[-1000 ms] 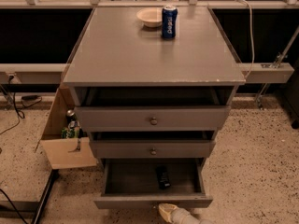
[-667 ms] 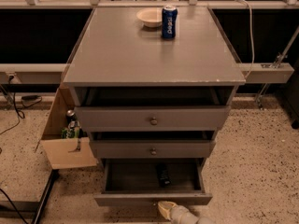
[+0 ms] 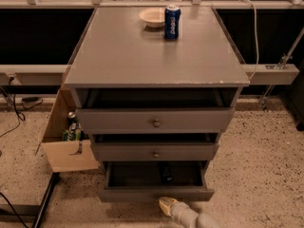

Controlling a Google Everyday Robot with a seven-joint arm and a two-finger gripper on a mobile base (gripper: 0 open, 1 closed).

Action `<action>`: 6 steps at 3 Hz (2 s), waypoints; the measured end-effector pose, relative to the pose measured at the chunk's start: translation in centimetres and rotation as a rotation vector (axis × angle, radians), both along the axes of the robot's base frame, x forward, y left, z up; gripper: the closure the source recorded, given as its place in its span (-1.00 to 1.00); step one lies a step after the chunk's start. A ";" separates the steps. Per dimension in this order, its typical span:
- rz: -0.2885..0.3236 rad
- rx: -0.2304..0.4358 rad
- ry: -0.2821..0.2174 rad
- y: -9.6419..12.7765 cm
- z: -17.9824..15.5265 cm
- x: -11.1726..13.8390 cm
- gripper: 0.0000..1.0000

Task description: Close bottom drawer

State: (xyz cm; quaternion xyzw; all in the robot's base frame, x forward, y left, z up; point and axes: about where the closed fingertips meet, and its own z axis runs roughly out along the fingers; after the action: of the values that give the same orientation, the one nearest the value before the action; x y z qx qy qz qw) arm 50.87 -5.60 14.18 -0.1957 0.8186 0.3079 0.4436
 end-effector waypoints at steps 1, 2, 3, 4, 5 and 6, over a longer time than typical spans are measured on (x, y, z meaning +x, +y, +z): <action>0.020 -0.004 -0.014 0.3 0.3 1.9 1.00; 0.016 -0.004 -0.015 0.3 0.3 1.9 1.00; -0.080 -0.032 -0.050 0.1 0.8 2.2 1.00; -0.273 -0.072 -0.121 -0.8 2.1 3.1 1.00; -0.440 -0.125 -0.176 -2.4 2.8 4.1 1.00; -0.535 -0.148 -0.211 -3.5 3.5 4.9 1.00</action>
Offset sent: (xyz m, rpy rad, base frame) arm 0.1274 0.0189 0.0159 0.0098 -0.0671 0.1898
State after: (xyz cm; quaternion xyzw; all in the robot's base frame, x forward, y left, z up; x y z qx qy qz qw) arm 55.75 -9.06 17.66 -0.0358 0.8106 0.0977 0.5762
